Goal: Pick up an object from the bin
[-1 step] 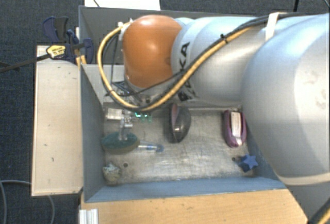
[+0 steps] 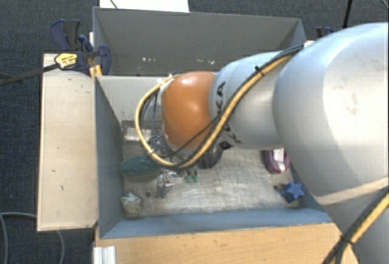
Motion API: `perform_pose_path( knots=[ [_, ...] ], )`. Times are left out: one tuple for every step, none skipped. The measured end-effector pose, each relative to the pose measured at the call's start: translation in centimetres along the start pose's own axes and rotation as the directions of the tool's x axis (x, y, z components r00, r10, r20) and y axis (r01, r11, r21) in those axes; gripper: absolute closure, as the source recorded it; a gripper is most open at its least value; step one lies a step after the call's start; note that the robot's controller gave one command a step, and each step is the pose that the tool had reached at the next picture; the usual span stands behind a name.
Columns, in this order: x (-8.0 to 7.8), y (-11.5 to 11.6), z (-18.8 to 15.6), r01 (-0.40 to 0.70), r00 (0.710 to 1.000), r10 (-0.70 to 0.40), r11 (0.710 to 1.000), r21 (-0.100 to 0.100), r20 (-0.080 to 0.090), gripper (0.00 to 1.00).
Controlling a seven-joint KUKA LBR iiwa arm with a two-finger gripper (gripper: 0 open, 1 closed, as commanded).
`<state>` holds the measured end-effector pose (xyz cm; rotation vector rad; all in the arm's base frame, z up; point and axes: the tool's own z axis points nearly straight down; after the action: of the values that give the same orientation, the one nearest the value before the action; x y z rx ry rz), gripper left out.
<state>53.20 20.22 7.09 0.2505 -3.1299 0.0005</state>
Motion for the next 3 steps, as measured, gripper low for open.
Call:
perform_pose_path(
  knots=[
    [-0.20,0.10,-0.34,-0.006,1.000,0.006,1.000,-0.001,0.004,1.00],
    [-0.17,0.12,-0.26,-0.008,1.000,0.008,1.000,-0.001,0.003,0.00],
    [-0.18,0.11,-0.34,-0.012,1.000,0.012,1.000,-0.002,0.003,1.00]
  ],
)
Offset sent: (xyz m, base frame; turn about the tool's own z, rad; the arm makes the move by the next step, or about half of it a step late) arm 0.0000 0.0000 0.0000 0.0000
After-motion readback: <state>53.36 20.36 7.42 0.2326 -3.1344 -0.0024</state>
